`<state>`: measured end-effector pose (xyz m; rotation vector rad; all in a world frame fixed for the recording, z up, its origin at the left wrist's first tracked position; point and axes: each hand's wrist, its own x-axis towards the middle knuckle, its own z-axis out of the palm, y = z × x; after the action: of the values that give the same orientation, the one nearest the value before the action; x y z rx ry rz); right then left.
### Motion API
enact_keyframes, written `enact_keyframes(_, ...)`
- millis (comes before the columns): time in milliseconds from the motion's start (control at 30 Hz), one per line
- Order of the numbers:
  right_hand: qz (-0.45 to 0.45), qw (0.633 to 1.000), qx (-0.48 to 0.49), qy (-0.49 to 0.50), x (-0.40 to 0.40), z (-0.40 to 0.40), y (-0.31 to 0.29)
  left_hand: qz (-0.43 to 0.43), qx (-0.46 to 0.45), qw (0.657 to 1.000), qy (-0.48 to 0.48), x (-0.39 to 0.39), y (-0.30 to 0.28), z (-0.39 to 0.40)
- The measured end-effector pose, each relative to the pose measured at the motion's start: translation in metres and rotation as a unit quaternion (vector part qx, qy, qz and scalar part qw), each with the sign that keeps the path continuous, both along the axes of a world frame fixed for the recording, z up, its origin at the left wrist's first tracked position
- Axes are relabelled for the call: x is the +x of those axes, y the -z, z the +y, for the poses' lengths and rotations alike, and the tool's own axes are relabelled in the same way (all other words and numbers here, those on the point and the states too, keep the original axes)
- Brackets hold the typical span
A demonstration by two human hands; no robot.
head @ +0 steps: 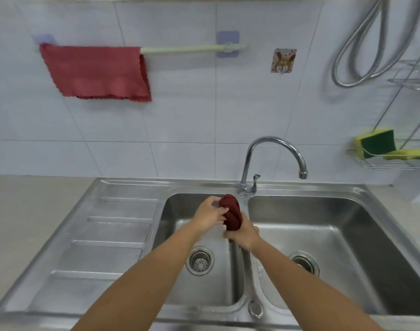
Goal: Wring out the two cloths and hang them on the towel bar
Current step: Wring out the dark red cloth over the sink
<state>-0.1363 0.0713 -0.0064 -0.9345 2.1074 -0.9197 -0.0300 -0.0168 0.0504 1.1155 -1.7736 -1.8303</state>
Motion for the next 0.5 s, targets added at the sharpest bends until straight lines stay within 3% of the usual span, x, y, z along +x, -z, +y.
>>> enact_keyframes(100,-0.088,0.995,-0.042,0.038,0.007,-0.011,-0.003,-0.011,-0.003,0.999,-0.032,0.015,-0.009,-0.002)
enact_keyframes(300,-0.118,0.991,-0.055,0.017,0.014,-0.032,-0.007,-0.140,-0.124,0.980,-0.071,0.058,0.010,-0.013)
enact_keyframes(400,-0.157,0.985,-0.074,-0.012,0.024,-0.039,-0.018,-0.145,-0.101,0.982,-0.068,0.073,0.022,-0.014)
enact_keyframes(500,-0.261,0.963,-0.053,-0.037,0.033,-0.049,-0.024,-0.129,-0.057,0.990,-0.017,0.084,0.025,-0.018)
